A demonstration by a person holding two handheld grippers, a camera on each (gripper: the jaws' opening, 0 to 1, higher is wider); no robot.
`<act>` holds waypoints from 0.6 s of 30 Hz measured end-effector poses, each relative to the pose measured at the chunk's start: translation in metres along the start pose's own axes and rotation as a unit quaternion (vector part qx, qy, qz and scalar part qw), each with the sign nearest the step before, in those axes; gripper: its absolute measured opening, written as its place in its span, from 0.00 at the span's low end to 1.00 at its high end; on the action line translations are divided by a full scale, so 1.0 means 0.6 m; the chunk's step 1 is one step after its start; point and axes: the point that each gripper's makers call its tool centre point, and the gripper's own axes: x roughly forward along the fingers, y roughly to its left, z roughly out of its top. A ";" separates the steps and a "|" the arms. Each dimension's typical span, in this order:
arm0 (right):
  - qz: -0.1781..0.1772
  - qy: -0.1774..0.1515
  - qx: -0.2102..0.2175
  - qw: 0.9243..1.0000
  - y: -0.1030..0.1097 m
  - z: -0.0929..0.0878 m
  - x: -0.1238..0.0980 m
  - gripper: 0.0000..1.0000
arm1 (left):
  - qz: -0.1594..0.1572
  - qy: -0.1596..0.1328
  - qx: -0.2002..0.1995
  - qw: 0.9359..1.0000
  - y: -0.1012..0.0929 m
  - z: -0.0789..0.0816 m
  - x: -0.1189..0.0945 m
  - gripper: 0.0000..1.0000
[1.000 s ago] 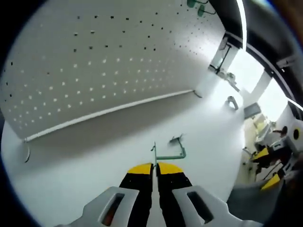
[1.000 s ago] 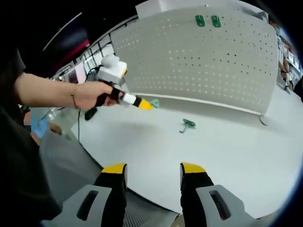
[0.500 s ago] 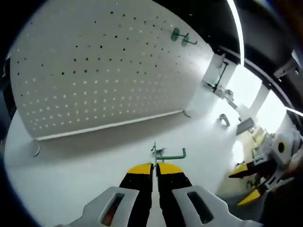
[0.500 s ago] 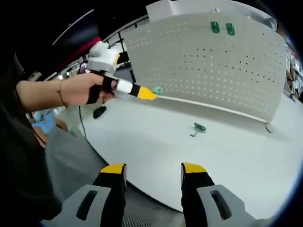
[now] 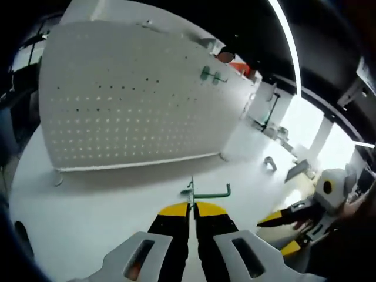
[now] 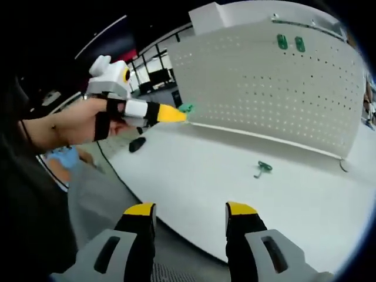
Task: Insert the hook assembly into the mounting plate slot until the hook locks in place.
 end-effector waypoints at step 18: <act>0.030 -0.058 -0.009 0.998 0.038 0.095 0.027 0.46 | 0.012 -0.036 0.017 0.999 -0.027 0.004 -0.044 0.02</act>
